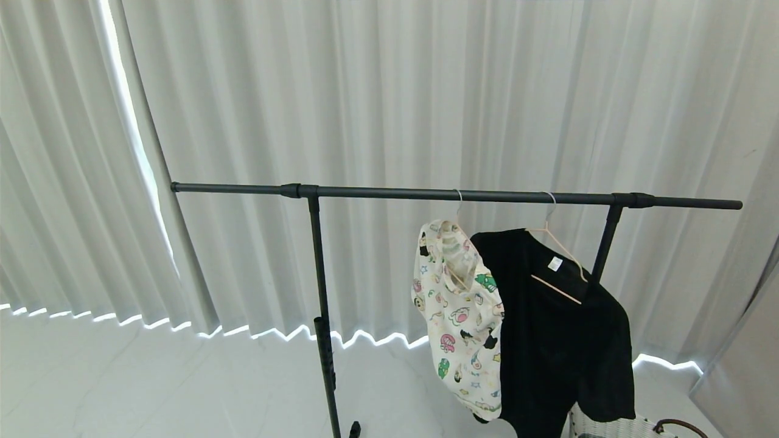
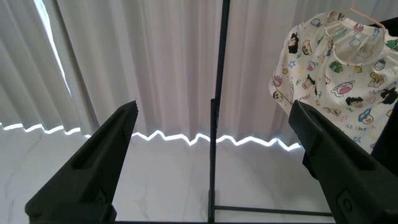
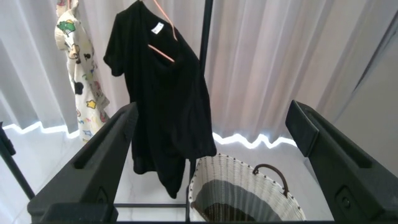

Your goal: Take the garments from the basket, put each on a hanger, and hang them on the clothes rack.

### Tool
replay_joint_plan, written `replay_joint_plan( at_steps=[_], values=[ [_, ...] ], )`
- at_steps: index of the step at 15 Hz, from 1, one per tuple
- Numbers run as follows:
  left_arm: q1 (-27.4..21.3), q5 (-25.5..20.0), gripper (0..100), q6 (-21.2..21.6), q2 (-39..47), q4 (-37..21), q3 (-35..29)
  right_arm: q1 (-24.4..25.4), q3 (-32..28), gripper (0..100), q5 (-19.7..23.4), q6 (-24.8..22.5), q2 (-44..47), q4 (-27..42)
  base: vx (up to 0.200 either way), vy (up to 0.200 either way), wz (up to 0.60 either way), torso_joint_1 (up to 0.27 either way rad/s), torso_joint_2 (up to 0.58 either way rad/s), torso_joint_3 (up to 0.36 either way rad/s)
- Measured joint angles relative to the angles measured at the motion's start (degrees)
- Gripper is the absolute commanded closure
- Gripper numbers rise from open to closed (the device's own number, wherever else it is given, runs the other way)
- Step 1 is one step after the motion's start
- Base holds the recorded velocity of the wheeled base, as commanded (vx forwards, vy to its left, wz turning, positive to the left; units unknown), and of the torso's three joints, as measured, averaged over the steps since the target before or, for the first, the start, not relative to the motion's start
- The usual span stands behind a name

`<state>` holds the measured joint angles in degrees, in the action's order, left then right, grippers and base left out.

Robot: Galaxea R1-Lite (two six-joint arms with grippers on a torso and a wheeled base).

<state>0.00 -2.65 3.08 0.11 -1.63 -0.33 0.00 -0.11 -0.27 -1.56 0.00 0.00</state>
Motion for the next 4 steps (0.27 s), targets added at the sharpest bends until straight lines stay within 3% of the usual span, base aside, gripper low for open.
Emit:
replay_joint_plan(
  at_steps=[4],
  values=[
    [0.0,0.0,0,0.0,0.0,0.0,0.0,0.0,0.0,0,0.0,0.01,0.0,0.0,0.0,0.0,0.0,0.0,0.0,0.0]
  ],
)
